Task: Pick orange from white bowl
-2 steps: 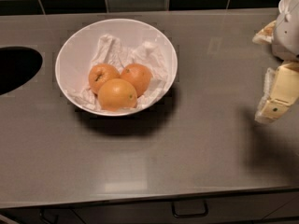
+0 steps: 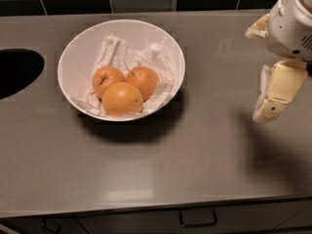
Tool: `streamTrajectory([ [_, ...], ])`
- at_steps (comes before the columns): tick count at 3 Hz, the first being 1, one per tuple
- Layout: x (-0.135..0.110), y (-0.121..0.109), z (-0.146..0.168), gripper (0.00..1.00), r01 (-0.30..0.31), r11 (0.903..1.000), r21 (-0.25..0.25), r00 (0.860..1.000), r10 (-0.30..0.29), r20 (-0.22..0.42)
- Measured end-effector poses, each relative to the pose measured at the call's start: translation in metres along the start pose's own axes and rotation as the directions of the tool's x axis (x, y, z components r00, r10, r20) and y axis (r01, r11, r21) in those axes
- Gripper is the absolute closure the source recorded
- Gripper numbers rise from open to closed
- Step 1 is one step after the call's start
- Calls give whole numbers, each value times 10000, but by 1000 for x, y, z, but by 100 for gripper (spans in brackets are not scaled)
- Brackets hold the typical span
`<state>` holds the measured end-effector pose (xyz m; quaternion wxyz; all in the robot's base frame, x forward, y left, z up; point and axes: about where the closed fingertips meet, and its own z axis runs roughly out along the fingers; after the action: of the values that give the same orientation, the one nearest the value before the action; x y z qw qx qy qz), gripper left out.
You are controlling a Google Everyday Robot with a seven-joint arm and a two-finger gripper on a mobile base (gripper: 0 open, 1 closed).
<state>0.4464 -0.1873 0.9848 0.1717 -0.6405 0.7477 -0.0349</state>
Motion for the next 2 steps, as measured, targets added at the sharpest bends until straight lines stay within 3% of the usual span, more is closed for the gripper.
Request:
streamTrajectory([
  [1,0,0,0,0,4,10000,1,10000,-4,0],
  [2,-24,-3,-4,0,933,9955,153,9956,-934,80],
])
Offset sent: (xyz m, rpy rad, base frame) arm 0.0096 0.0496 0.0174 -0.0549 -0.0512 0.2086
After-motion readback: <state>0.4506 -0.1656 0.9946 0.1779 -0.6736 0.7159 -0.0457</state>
